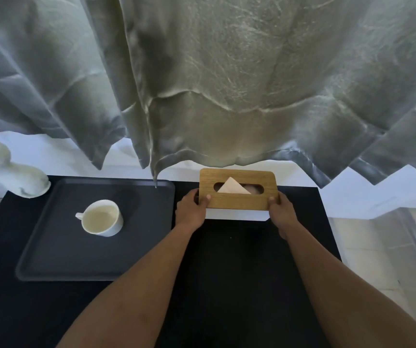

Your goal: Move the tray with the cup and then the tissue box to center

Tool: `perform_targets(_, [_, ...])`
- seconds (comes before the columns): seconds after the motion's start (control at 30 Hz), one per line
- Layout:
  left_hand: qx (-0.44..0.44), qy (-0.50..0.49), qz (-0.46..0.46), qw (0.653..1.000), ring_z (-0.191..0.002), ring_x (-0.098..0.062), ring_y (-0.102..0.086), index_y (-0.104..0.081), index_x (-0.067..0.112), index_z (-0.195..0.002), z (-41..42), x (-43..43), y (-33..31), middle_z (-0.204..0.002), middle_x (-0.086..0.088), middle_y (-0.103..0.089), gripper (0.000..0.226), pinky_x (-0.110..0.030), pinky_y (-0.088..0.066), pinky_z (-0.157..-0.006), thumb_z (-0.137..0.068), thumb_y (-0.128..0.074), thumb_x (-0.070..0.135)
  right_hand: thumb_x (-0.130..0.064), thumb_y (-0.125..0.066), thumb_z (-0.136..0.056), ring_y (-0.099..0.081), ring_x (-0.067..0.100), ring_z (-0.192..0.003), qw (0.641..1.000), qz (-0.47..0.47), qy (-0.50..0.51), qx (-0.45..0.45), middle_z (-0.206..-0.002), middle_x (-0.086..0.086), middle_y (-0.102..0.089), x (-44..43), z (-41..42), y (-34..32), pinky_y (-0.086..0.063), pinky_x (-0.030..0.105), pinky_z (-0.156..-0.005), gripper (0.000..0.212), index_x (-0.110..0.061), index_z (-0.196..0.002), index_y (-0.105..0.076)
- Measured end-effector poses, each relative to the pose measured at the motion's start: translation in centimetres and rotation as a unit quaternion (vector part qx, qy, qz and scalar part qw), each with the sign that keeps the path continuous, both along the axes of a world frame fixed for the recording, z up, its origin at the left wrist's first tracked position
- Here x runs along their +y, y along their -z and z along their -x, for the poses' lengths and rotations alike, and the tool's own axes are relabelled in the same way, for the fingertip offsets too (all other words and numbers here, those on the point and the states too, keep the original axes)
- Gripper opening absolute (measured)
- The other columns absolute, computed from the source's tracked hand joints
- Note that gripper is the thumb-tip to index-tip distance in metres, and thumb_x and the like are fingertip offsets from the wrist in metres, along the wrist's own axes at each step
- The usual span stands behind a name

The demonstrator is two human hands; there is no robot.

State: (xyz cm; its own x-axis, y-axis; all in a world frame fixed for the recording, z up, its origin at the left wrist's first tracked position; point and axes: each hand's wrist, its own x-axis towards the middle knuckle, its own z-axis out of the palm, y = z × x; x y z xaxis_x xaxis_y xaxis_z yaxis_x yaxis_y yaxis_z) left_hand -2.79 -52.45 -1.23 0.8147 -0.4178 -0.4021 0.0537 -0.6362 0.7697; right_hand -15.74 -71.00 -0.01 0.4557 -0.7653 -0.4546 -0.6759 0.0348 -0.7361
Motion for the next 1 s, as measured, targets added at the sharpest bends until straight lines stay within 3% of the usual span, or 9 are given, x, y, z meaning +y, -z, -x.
perform_targets(0.17, [0.003, -0.003, 0.004, 1.000, -0.127, -0.030, -0.051, -0.046, 0.022, -0.139, 0.1, -0.4, 0.2, -0.133, -0.007, -0.059, 0.049, -0.049, -0.042, -0.106, -0.097, -0.046, 0.046, -0.026, -0.035, -0.102, -0.047, 0.031, -0.124, 1.000, 0.006, 0.004, 0.003, -0.136, 0.014, -0.049, 0.0, -0.4, 0.0, -0.037, 0.042, -0.101, 0.044, -0.014, -0.144, -0.035])
perform_targets(0.67, [-0.012, -0.003, 0.005, 1.000, -0.125, -0.028, -0.052, -0.044, 0.023, -0.139, 0.7, -0.5, 0.6, -0.132, -0.007, -0.058, 0.048, -0.049, -0.042, -0.105, -0.099, -0.038, 0.048, -0.033, -0.031, -0.103, -0.048, 0.029, -0.123, 1.000, 0.002, 0.016, -0.011, -0.134, 0.012, -0.050, 0.8, -0.1, 0.4, -0.039, 0.042, -0.099, 0.045, -0.015, -0.144, -0.031])
perform_targets(0.87, [-0.017, 0.019, 0.007, 1.000, -0.135, -0.027, -0.044, -0.030, 0.022, -0.148, 1.8, 0.0, 1.2, -0.144, -0.006, -0.047, 0.059, -0.054, -0.036, -0.111, -0.098, -0.027, 0.054, -0.041, -0.032, -0.101, -0.050, 0.023, -0.113, 0.999, -0.017, 0.037, -0.031, -0.127, 0.009, -0.052, 1.3, 0.3, 0.8, -0.039, 0.043, -0.099, 0.048, -0.014, -0.141, -0.035])
perform_targets(1.0, [-0.003, 0.008, 0.003, 1.000, -0.142, -0.030, -0.033, -0.013, 0.019, -0.155, 3.0, 0.0, -0.1, -0.157, -0.009, -0.027, 0.070, -0.049, -0.030, -0.112, -0.097, -0.020, 0.058, -0.046, -0.025, -0.101, -0.042, 0.033, -0.131, 0.996, -0.049, 0.073, -0.030, -0.145, 0.015, -0.041, 1.5, 1.0, 0.8, -0.032, 0.050, -0.108, 0.056, -0.021, -0.150, -0.017])
